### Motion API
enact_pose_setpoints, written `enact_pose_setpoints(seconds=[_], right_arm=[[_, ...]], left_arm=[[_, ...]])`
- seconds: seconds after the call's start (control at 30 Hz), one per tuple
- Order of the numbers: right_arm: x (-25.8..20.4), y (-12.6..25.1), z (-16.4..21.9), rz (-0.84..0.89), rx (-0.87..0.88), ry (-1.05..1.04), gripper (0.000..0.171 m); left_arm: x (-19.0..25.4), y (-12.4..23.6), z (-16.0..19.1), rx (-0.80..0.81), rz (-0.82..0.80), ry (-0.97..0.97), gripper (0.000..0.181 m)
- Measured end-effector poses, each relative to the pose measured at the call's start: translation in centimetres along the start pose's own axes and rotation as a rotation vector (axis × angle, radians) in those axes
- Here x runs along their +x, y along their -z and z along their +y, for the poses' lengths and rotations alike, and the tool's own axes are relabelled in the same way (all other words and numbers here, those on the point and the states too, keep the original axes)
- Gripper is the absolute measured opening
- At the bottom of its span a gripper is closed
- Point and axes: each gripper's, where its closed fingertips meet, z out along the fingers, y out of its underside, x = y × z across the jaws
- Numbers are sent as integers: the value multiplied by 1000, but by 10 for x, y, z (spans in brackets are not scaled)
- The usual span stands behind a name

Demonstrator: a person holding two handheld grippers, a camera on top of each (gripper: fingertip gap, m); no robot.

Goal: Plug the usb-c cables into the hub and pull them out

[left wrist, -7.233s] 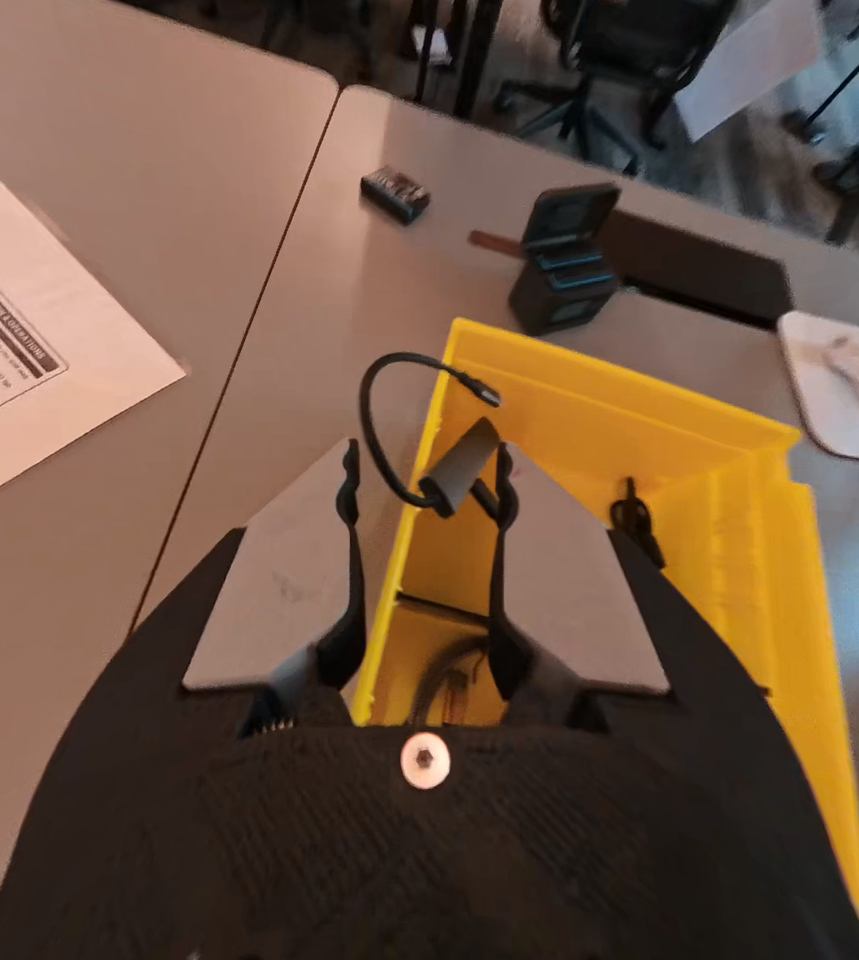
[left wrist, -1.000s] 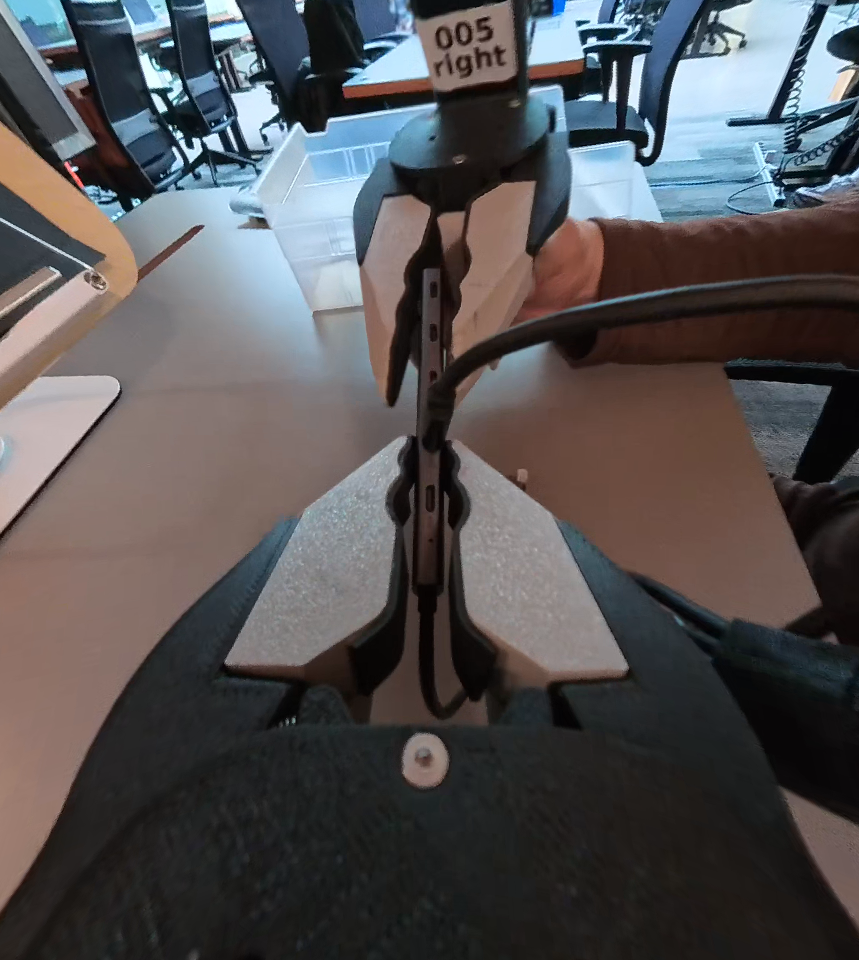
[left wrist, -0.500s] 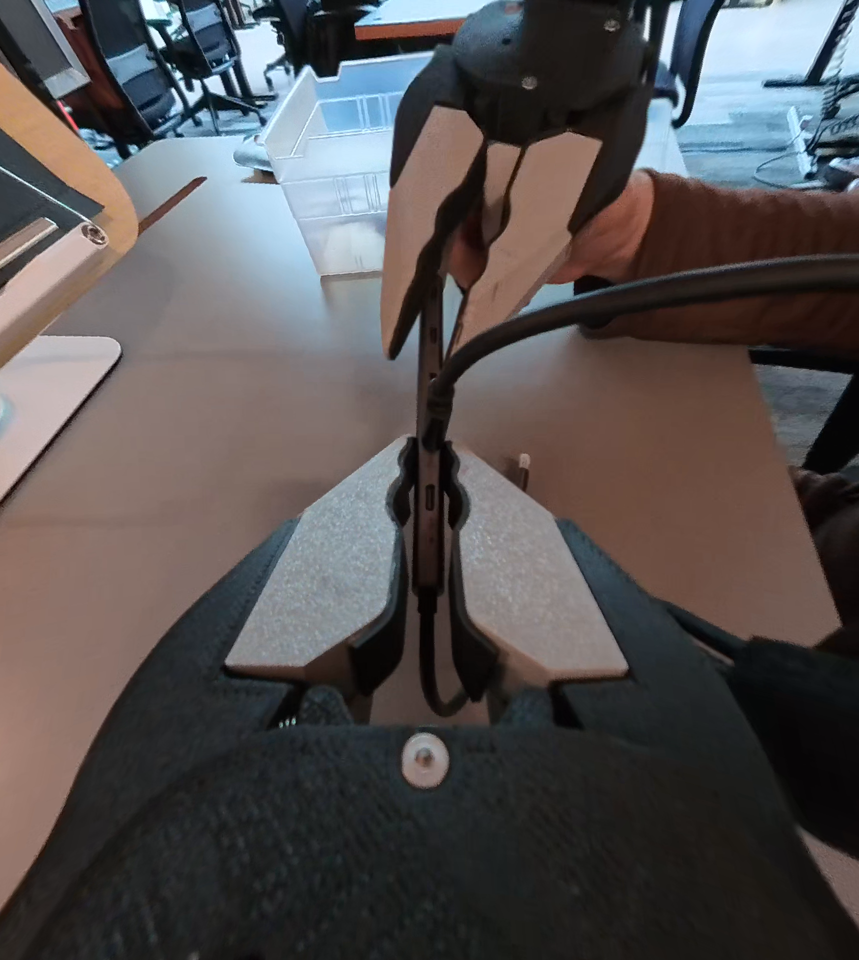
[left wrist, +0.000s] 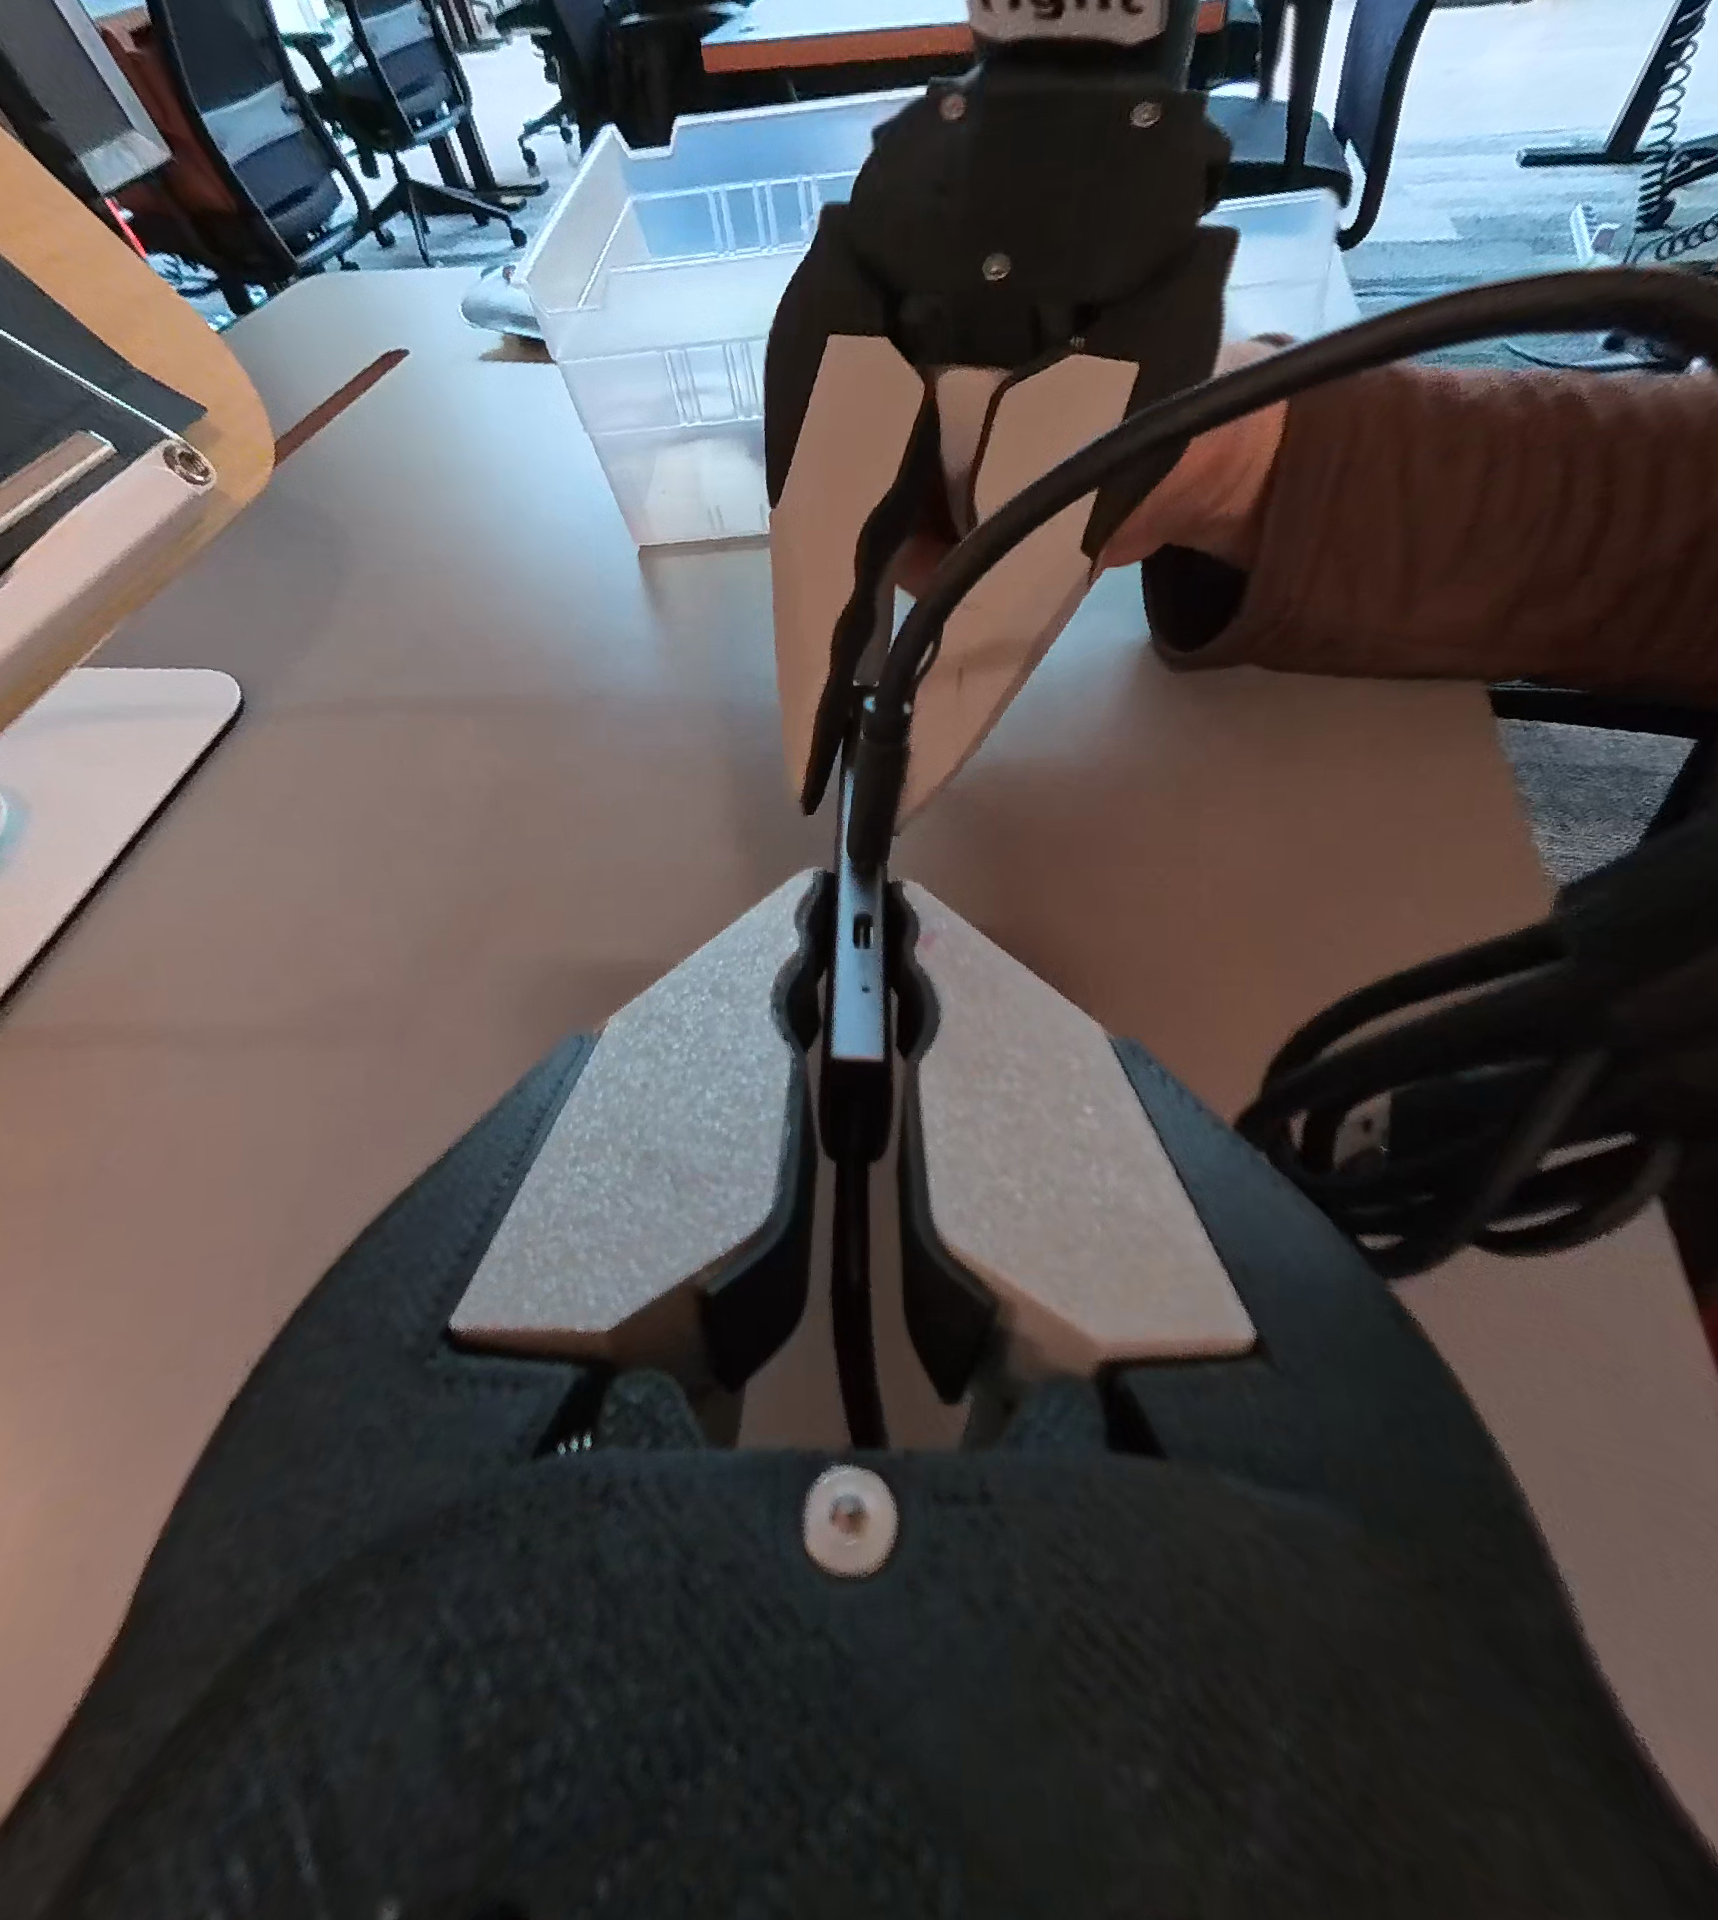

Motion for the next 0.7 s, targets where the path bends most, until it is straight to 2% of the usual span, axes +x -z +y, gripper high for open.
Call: enact_pose_setpoints(seconds=[0.23,0.43,0.47,0.7], right_arm=[[-8,18,-37,-62,208,-47,12],[-15,-2,-35,-40,168,16,12],[-17,-4,-35,-50,163,26,8],[-16,-4,-30,-21,130,79,6]], left_arm=[[1,0,-1,9,23,44,8],[8,-7,-1,-3,40,25,8],[8,-8,0,-8,41,28,8],[10,-13,1,9,75,95,8]])
